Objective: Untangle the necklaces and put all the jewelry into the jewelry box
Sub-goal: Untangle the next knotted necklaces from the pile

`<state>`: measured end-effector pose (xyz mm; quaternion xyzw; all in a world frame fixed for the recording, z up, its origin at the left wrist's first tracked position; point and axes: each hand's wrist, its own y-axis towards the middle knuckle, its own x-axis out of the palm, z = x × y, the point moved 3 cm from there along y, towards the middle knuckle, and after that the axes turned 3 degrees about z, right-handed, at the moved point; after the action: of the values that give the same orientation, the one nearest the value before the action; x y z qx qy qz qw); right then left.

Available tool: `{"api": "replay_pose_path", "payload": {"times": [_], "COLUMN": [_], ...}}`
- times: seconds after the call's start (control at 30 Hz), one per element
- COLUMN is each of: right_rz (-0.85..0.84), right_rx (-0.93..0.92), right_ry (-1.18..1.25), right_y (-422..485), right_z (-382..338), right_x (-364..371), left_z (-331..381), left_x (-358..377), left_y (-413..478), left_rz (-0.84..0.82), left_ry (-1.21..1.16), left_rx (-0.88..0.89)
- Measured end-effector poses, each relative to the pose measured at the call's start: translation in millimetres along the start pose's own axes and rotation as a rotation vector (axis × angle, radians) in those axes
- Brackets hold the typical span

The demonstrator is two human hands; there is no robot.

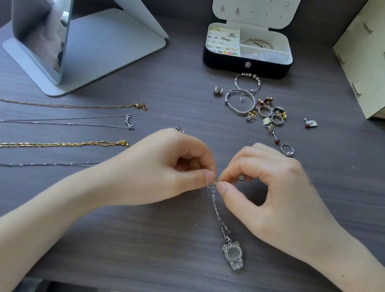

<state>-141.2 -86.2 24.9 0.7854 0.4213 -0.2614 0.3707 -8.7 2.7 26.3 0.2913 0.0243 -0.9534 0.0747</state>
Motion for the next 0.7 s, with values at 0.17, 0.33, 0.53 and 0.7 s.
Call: {"api": "replay_pose_path", "payload": {"times": [0.17, 0.33, 0.53, 0.7], "right_rz": [0.003, 0.021, 0.031, 0.023], "right_rx": [-0.024, -0.057, -0.027, 0.096], "right_ry": [-0.022, -0.05, 0.038, 0.176], "right_y": [0.4, 1.0, 2.7, 5.2], "right_z": [-1.9, -1.8, -1.2, 3.2], "right_x": [1.6, 4.0, 3.1, -3.9], "left_z": [-0.8, -0.7, -0.7, -4.2], "left_x": [0.9, 1.4, 0.7, -1.7], "left_y": [0.3, 0.0, -0.2, 0.3], "left_rz": [0.01, 0.018, 0.007, 0.032], "left_ry": [0.047, 0.058, -0.051, -0.109], "left_rx": [0.014, 0.029, 0.006, -0.032]}}
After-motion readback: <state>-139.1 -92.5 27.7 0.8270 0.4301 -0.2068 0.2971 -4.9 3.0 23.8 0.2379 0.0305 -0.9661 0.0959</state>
